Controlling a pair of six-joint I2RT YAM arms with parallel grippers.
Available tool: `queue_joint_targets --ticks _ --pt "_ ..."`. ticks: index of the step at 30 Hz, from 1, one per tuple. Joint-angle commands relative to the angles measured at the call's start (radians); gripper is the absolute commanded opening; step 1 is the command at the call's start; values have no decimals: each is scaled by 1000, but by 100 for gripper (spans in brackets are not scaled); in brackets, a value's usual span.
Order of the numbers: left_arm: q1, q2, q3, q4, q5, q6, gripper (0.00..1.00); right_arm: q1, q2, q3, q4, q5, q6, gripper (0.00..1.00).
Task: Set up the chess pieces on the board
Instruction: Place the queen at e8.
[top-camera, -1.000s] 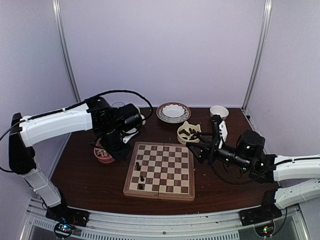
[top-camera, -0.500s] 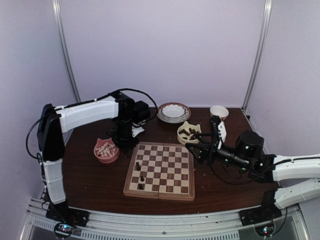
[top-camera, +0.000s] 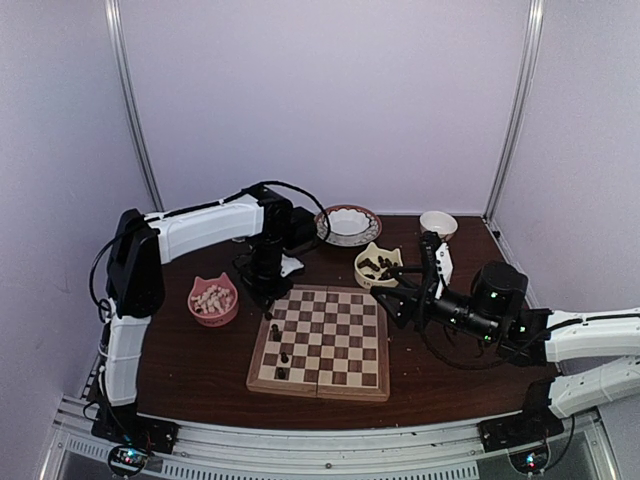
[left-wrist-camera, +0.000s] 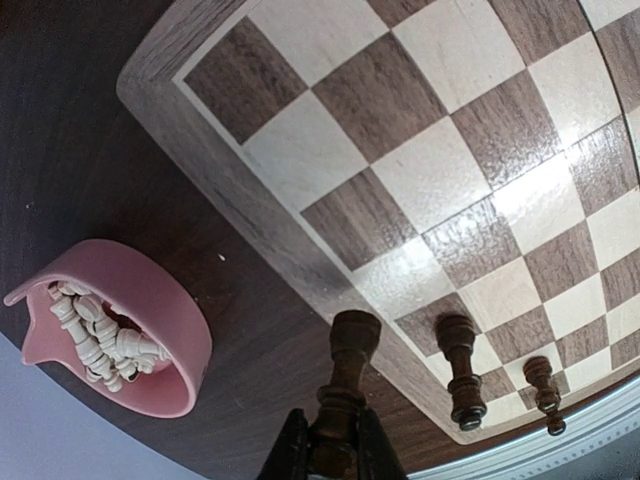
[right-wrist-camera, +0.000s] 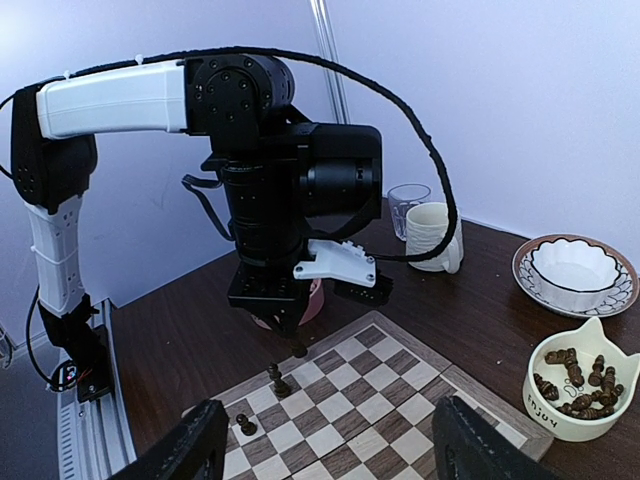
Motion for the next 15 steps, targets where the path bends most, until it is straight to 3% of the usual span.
queue_joint_targets --ticks 1,15 --pt "-1 35 56 -47 49 33 0 1 -4 -12 22 -6 -9 74" --pt "-1 80 88 -60 85 45 0 3 -3 -11 20 -8 -8 73"
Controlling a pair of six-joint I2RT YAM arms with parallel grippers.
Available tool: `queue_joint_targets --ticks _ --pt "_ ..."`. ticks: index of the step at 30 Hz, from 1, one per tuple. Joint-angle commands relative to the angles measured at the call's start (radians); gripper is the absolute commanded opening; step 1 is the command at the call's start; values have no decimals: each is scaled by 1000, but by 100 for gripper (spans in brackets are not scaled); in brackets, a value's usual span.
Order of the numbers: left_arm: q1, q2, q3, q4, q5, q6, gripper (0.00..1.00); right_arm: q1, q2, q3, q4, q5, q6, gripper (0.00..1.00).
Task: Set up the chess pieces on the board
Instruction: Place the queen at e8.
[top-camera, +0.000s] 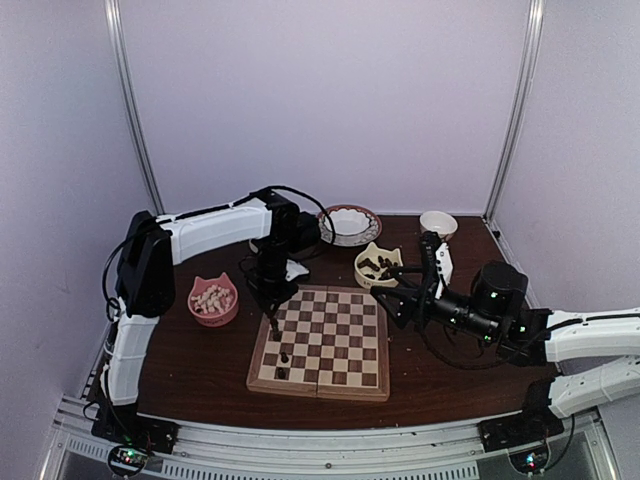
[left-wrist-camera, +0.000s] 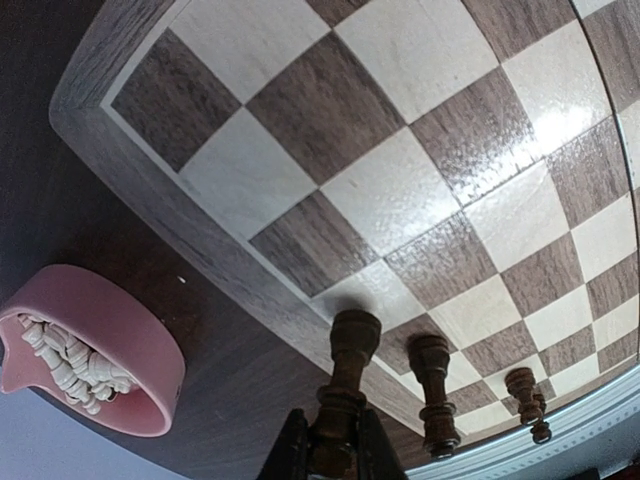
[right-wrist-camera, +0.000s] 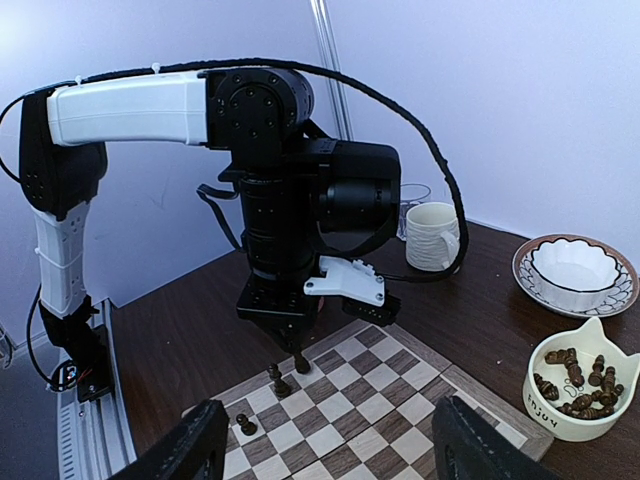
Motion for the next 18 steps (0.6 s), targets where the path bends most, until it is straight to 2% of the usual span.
queue_joint_targets --ticks 1,18 --pt "-2 13 33 -32 21 17 0 2 -2 -9 19 -8 -8 73" --pt "-8 37 58 -40 48 18 0 1 -6 -10 18 -12 -5 73"
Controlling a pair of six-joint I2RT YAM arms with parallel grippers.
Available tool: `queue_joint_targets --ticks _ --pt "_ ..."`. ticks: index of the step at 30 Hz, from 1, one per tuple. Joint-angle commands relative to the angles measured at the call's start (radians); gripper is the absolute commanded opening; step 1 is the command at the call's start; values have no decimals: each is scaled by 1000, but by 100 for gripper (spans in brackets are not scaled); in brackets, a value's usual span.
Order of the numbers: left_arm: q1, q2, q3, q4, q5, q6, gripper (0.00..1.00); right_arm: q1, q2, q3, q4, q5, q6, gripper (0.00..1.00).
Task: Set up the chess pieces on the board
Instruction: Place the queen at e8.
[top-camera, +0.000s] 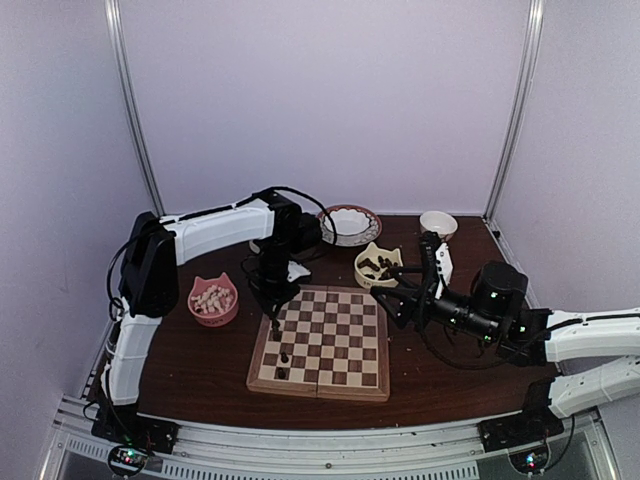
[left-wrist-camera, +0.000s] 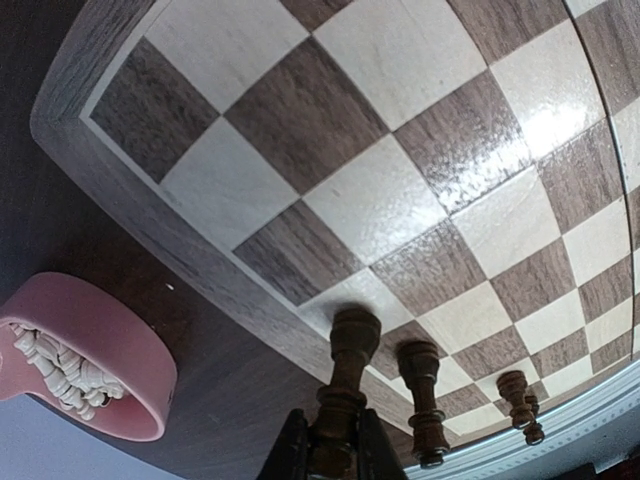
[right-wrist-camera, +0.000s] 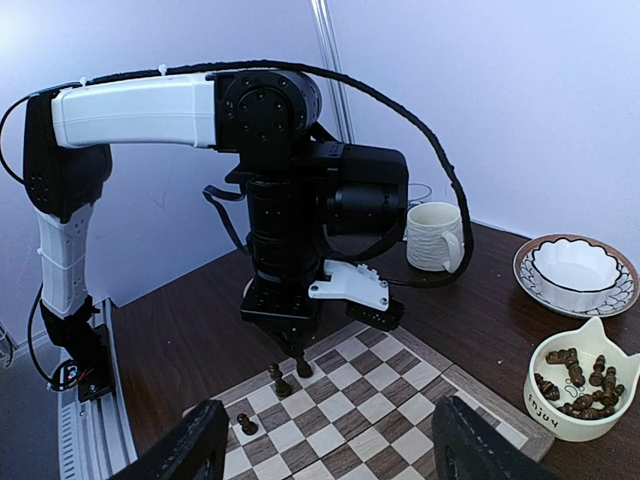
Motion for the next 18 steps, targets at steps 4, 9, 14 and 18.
queue_joint_targets --ticks 4,9,14,18 --pt "-11 14 39 -25 17 13 1 2 -6 -10 18 -8 -7 73" --pt "-14 15 40 -25 17 14 6 1 -6 -9 19 -10 -6 73" --pt "-20 18 44 -25 17 19 18 1 -6 -9 21 -10 -5 73" --pt "-21 19 53 -24 17 19 31 2 -6 -9 20 -10 -6 73"
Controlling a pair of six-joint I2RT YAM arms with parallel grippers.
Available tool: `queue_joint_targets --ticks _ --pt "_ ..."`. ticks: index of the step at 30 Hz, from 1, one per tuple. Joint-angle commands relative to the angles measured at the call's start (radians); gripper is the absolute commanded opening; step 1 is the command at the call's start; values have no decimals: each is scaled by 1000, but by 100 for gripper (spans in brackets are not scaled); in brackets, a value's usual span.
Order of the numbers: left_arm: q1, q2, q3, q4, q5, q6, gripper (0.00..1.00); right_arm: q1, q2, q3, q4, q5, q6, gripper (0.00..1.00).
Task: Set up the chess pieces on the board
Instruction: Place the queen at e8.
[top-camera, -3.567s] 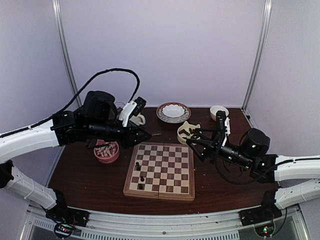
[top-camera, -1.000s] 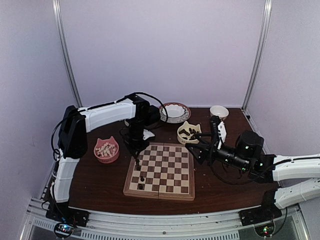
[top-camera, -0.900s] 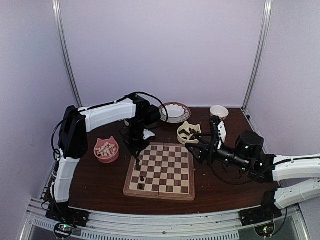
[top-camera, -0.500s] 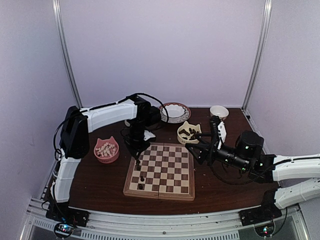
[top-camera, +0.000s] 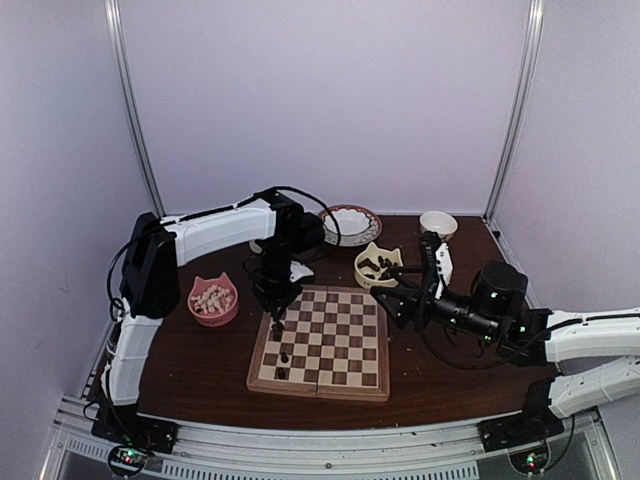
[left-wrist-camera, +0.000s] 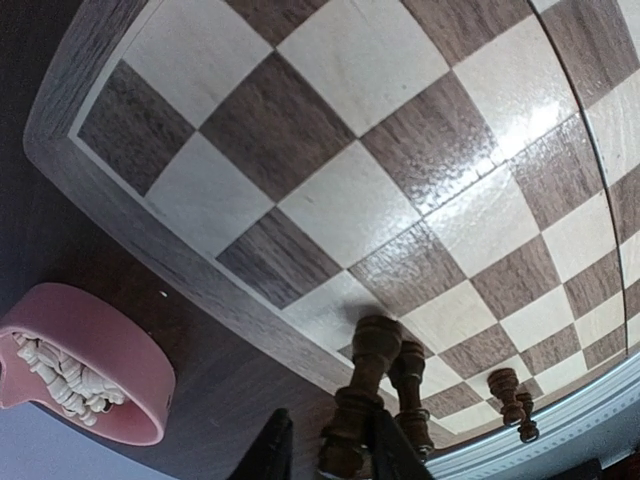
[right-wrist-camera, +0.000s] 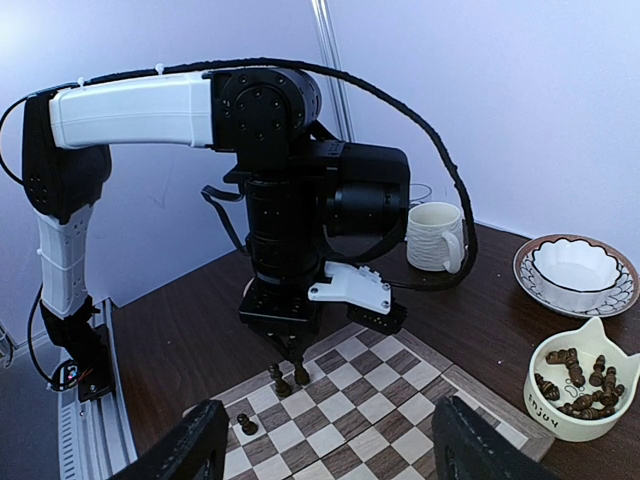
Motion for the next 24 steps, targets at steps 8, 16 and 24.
queue_joint_targets --ticks 8,16,24 --pt "-8 16 44 -26 12 10 34 1 -6 -9 22 -11 -5 73" --pt "-9 16 42 -26 45 12 29 1 -6 -11 23 -10 -6 73" --pt "-10 19 38 -25 57 13 29 1 -7 -11 23 -10 -6 73"
